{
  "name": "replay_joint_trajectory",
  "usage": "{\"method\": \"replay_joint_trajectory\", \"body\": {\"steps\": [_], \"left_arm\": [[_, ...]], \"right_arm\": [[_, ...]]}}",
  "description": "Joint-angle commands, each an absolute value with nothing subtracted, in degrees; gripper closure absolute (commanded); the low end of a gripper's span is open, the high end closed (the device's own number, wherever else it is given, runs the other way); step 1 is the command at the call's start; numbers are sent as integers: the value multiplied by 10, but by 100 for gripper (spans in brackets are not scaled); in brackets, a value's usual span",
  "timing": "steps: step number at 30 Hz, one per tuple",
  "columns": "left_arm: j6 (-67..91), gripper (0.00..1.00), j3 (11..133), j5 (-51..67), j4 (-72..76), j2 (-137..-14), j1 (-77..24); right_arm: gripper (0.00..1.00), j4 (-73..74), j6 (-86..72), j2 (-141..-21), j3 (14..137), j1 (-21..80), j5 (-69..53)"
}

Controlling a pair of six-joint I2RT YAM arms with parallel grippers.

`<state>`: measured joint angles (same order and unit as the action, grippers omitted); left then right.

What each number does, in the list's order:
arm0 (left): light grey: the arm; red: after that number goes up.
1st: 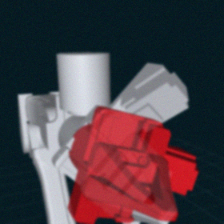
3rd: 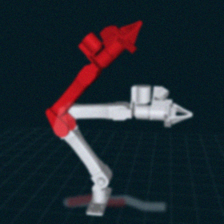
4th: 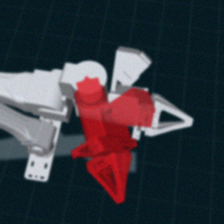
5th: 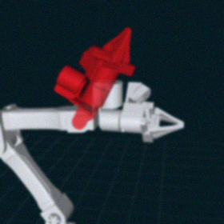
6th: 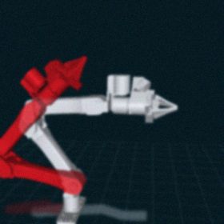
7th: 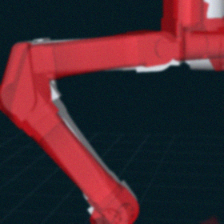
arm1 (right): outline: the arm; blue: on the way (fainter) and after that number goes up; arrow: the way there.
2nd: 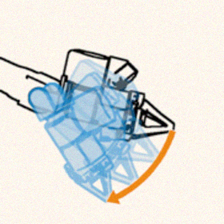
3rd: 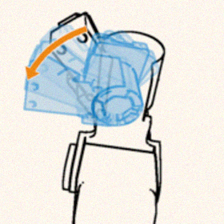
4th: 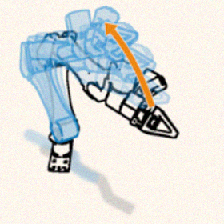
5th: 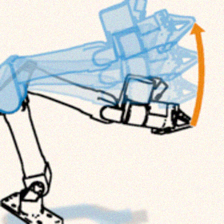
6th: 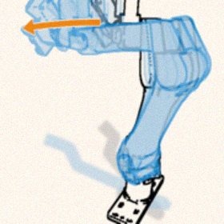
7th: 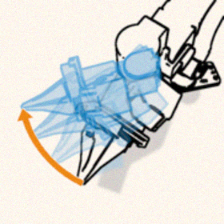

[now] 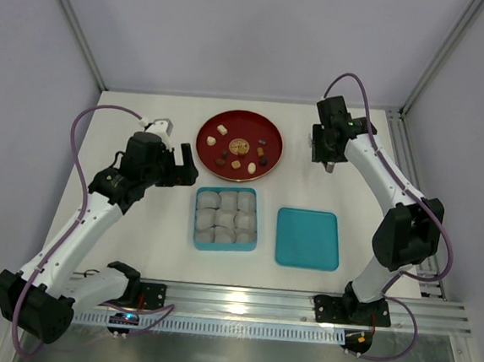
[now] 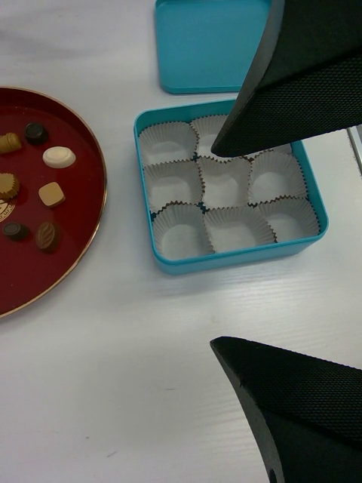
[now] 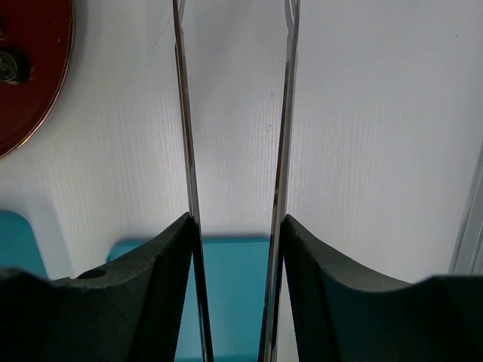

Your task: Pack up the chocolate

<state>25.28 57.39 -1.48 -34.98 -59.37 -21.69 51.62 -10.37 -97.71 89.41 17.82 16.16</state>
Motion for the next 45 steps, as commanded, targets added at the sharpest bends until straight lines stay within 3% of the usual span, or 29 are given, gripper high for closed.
{"method": "replay_joint_trajectory", "body": {"steps": [1, 18, 28, 45], "left_arm": [[254, 0, 576, -15, -332, -589, -214], [254, 0, 576, -17, -332, -588, -211], [254, 0, 574, -19, -333, -587, -211], [255, 0, 574, -16, -335, -587, -208]], "right_arm": [[49, 530, -111, -937, 927, 193, 171], [53, 576, -139, -936, 1011, 307, 171], [55, 585, -154, -1015, 1081, 389, 176], [59, 580, -171, -1128, 1135, 431, 158]]}}
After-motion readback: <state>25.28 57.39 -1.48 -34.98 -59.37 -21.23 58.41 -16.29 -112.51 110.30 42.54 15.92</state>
